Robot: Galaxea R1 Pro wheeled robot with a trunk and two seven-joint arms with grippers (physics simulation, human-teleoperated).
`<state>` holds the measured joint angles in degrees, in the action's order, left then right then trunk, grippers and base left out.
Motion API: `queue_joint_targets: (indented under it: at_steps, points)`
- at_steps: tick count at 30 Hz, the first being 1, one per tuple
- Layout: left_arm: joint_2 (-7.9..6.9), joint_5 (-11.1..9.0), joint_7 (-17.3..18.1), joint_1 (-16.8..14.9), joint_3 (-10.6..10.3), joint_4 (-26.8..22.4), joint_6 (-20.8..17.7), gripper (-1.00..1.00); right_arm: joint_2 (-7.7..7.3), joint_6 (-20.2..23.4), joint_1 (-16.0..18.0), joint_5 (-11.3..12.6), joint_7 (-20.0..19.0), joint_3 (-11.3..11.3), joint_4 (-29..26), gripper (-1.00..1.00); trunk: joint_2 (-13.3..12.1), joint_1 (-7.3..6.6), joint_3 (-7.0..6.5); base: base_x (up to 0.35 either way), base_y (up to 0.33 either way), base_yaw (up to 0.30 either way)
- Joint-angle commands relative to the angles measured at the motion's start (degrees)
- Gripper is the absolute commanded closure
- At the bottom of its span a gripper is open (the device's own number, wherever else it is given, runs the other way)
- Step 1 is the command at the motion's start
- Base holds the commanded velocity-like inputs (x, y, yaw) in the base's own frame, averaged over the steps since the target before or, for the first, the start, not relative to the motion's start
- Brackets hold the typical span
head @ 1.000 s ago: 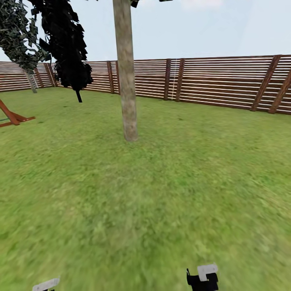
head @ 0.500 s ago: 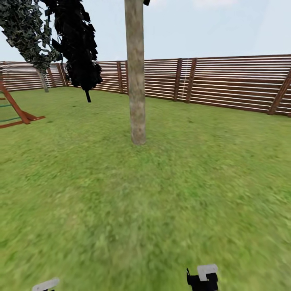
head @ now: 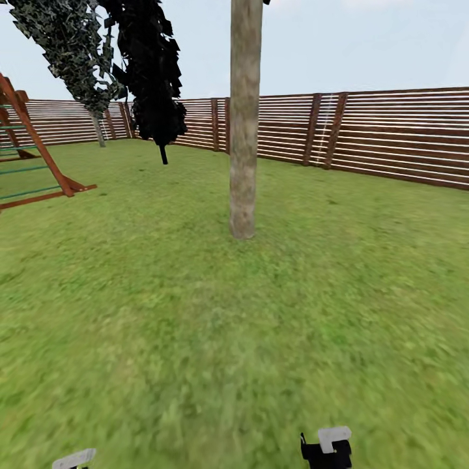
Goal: In the garden, pick up the pesticide atomizer on the floor and spray pesticide onto both trees until each tree trunk is fully covered.
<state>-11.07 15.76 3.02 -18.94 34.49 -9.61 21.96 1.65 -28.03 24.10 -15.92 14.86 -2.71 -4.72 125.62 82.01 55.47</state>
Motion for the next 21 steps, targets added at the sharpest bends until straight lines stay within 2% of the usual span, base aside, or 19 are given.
queue_joint_targets:
  at_steps: [1, 21]
  points:
    - [0.0, 0.29, 0.32, -0.05, 0.5, 0.06, 0.19, 1.0, 0.02, -0.1, 0.05, -0.6, 0.35, -0.28, 0.06, -1.0, 0.02, 0.03, 0.05, 0.338, 0.0, 0.005]
    - [0.0, 0.24, 0.31, -0.05, 0.53, 0.04, 0.19, 1.0, 0.02, -0.1, 0.05, -0.6, 0.35, -0.28, 0.06, -1.0, 0.02, 0.03, 0.05, 0.338, 0.0, 0.0]
